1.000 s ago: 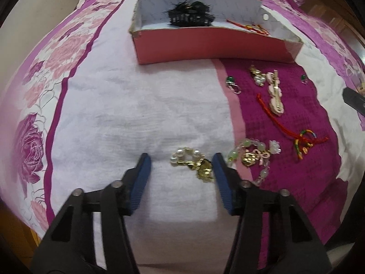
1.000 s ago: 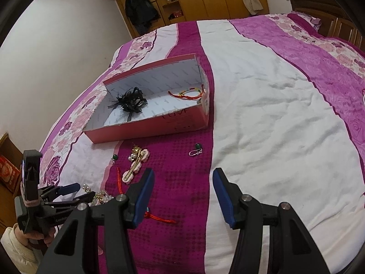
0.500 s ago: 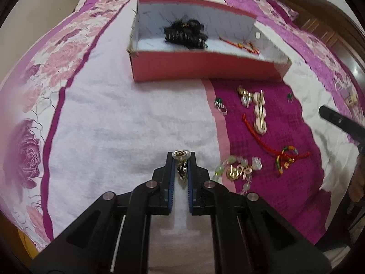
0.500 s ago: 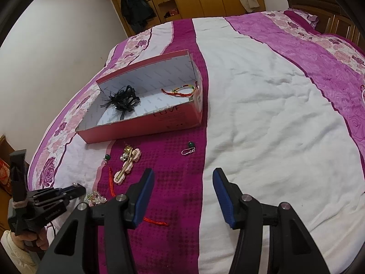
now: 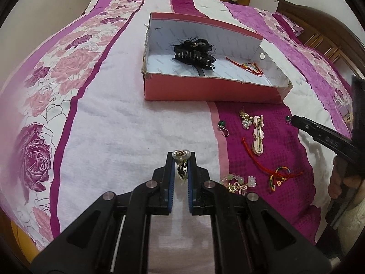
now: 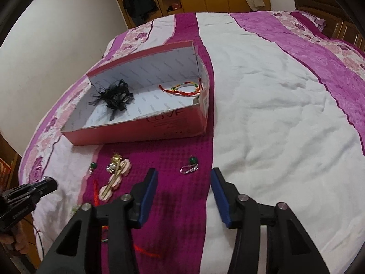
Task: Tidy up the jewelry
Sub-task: 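Grasp the green-bead earring hook with the right gripper, then carry the gold earring with the left gripper while the right carries the green earring over the box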
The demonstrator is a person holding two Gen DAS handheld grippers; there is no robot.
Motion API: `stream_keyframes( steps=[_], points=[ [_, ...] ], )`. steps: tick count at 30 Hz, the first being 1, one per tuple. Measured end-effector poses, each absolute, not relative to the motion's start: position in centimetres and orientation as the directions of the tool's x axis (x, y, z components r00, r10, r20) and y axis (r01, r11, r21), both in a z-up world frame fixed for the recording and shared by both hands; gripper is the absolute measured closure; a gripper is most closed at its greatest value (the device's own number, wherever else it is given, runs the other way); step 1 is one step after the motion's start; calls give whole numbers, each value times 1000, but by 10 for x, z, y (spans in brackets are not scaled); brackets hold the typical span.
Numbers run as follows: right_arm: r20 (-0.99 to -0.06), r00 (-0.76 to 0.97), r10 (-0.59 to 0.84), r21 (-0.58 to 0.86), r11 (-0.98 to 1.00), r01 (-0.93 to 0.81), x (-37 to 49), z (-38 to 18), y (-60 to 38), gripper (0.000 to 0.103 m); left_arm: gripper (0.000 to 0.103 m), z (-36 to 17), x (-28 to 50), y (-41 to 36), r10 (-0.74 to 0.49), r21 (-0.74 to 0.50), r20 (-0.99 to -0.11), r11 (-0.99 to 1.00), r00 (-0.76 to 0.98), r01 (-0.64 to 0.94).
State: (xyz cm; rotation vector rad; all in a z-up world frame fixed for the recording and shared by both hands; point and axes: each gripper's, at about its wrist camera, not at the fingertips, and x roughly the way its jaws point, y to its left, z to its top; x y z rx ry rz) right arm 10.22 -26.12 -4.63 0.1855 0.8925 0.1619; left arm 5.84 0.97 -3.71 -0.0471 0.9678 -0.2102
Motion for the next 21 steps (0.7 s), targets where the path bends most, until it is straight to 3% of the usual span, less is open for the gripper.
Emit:
stream_keyframes(
  steps=[5, 11, 21],
  points=[
    [-771, 608, 192, 202, 978, -53, 114, -51, -261, 65, 102, -36, 59, 10, -204, -141, -809, 978, 551, 154],
    [-796, 579, 177, 164, 984, -76, 125, -64, -253, 82, 102, -35, 58, 10, -206, -145, -806, 978, 555, 152],
    [-767, 596, 238, 207, 971, -121, 110, -60, -255, 83, 102, -28, 57, 8, -224, -163, -790, 974, 570, 156]
  ],
)
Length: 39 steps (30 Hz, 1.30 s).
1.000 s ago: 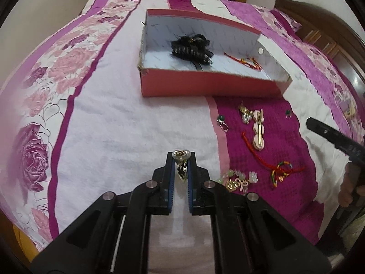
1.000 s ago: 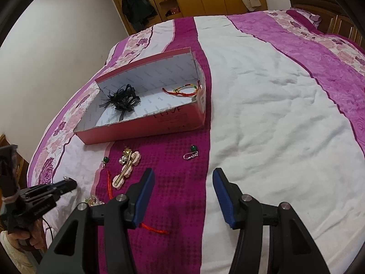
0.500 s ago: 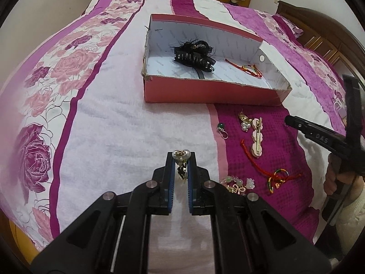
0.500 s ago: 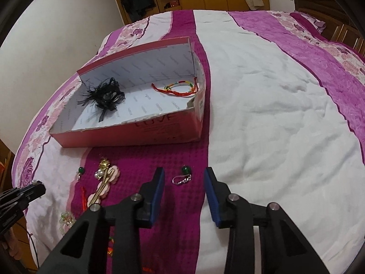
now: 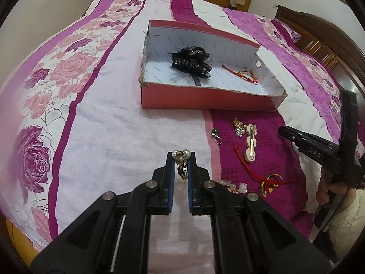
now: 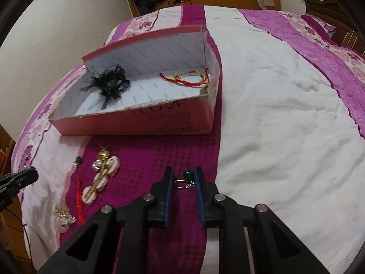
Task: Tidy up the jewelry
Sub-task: 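Carry the gold earring with the left gripper while the right carries the green earring over the box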
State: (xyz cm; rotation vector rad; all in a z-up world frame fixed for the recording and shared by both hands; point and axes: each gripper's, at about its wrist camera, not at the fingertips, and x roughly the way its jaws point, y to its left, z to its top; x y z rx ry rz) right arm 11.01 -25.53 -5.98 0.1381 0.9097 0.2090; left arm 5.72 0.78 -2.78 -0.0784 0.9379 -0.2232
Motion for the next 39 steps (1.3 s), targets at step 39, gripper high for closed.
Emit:
stream_keyframes(
  steps=[39],
  points=[
    [-446, 846, 293, 178, 955, -237, 74, 57, -224, 83, 102, 51, 70, -12, -195, -142, -447, 979, 873, 146]
  ],
)
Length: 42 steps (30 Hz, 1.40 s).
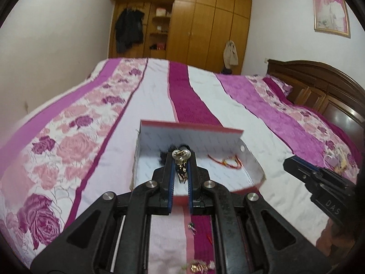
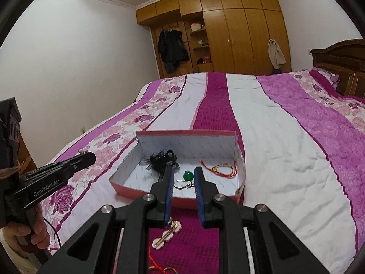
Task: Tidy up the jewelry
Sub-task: 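Carry the gold earring with the left gripper while the right carries the green earring over the box, then open the right gripper to drop the green earring while the left releases the gold earring in the box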
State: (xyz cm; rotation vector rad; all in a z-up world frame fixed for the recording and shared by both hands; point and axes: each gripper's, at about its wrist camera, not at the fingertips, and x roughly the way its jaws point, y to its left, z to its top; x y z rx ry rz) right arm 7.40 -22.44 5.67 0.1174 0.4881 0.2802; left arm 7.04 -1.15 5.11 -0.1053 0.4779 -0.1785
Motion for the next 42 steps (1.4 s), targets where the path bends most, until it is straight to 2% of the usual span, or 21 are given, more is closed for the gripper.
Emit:
stream_keyframes(
  steps=[8, 19, 42],
  points=[
    [-398, 883, 249, 139, 968, -210, 90, 62, -223, 83, 102, 48, 90, -15, -179, -130, -412, 982, 893, 137],
    [-410, 882, 231, 143, 972, -188, 126, 48, -220, 83, 101, 29, 120, -18, -128, -123, -418, 989, 899, 83],
    [-593, 785, 180, 159, 982, -105, 194, -22, -226, 83, 101, -30, 179, -19, -89, -101, -611, 994, 786, 34]
  ],
)
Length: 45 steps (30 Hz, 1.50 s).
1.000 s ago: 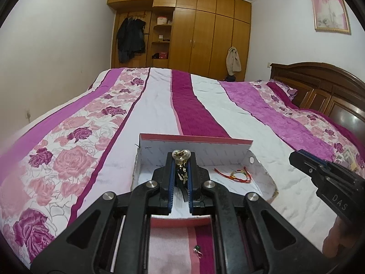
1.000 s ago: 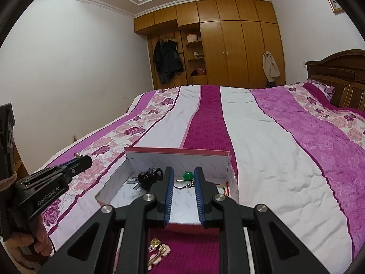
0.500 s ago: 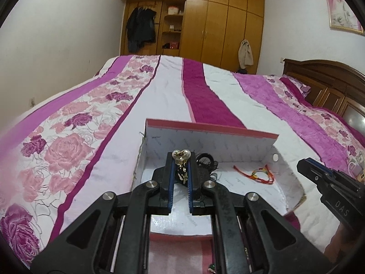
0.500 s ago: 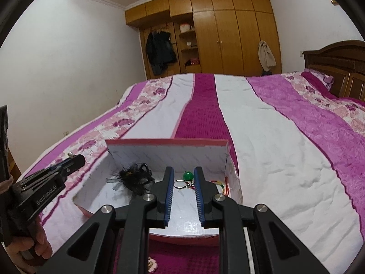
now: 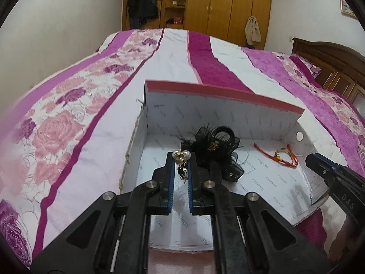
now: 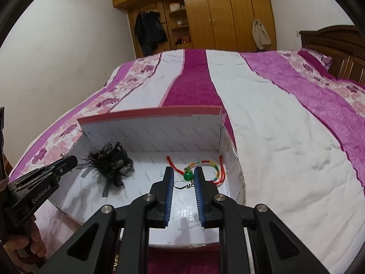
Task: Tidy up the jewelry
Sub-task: 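Open the right gripper to drop the green earring while the left releases the gold earring in the box, then grasp the pearl chain with gold pendant with the left gripper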
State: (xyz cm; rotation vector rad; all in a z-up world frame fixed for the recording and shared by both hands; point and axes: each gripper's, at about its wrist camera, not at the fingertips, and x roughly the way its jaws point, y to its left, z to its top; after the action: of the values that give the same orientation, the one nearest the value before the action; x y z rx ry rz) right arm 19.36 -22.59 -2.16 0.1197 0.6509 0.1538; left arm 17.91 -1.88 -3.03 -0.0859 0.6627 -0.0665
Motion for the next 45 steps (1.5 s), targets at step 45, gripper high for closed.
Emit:
stream_keyframes(
  steps=[45],
  points=[
    [-629, 727, 277, 269, 954, -131, 109, 8, -213, 59, 64, 5, 102, -15, -191, -137, -713, 981, 675, 134]
  ],
)
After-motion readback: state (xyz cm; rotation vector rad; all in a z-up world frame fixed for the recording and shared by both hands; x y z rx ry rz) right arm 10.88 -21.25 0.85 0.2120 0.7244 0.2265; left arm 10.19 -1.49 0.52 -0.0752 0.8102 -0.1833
